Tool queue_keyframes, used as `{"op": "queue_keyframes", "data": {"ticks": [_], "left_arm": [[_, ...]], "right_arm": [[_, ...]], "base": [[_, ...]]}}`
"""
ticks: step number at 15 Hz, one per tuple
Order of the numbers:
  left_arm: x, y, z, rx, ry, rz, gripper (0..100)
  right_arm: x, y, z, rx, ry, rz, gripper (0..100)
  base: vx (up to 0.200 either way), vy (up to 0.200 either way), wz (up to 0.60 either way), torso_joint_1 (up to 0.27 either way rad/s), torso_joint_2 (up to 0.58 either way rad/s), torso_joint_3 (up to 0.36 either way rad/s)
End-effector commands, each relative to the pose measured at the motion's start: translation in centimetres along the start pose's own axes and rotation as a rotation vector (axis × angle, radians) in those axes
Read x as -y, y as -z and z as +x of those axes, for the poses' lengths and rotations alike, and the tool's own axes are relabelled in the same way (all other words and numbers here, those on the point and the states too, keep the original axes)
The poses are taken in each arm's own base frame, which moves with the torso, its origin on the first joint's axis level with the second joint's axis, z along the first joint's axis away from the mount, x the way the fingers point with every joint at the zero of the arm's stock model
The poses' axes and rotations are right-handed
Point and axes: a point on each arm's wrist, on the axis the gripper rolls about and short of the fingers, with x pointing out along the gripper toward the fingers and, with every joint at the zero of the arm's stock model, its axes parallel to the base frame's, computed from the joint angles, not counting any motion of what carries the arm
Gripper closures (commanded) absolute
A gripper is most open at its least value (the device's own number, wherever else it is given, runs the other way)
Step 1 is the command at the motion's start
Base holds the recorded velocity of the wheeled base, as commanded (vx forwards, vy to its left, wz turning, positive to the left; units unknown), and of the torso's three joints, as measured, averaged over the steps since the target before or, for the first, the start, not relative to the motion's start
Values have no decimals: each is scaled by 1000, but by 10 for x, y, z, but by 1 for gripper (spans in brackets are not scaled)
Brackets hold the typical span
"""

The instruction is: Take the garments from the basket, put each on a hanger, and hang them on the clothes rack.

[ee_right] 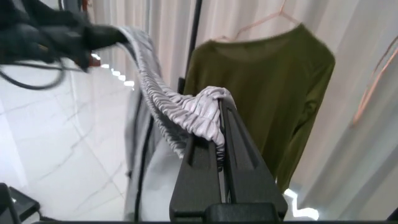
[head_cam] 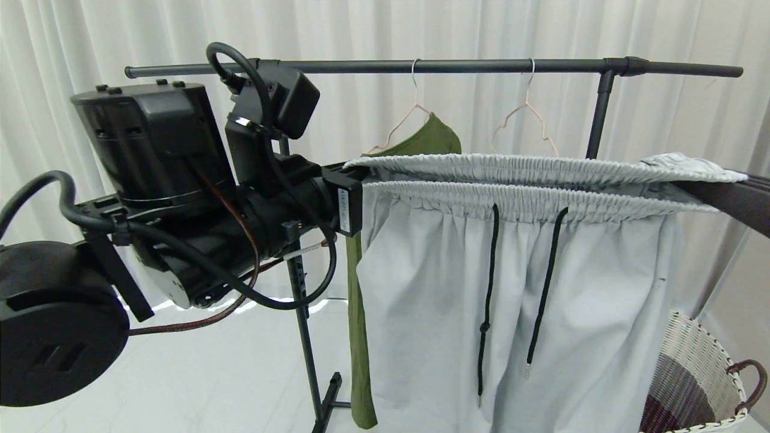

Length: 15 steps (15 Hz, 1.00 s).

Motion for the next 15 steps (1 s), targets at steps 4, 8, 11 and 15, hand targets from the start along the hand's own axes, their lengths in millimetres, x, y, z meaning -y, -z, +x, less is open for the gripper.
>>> {"op": "queue_keyframes", "data": {"ticks": [4, 8, 11, 15], "left_arm": [[2, 6, 18, -18, 1, 3, 100], [3, 9, 20, -27, 4, 2, 100], [3, 13, 18, -41, 6, 5, 100], [4, 13, 16, -43, 1, 4, 100]], "right_arm": [[-8, -9, -11, 48, -45, -35, 100], [-8, -6, -8, 36, -44, -53, 100], [-9, -7, -12, 44, -44, -56, 100], [-8, -7, -11, 41, -42, -57, 100]], "base": [[0, 0, 0, 0, 0, 0], [0, 0, 0, 0, 0, 0], [0, 0, 0, 0, 0, 0], [0, 0, 0, 0, 0, 0]]}}
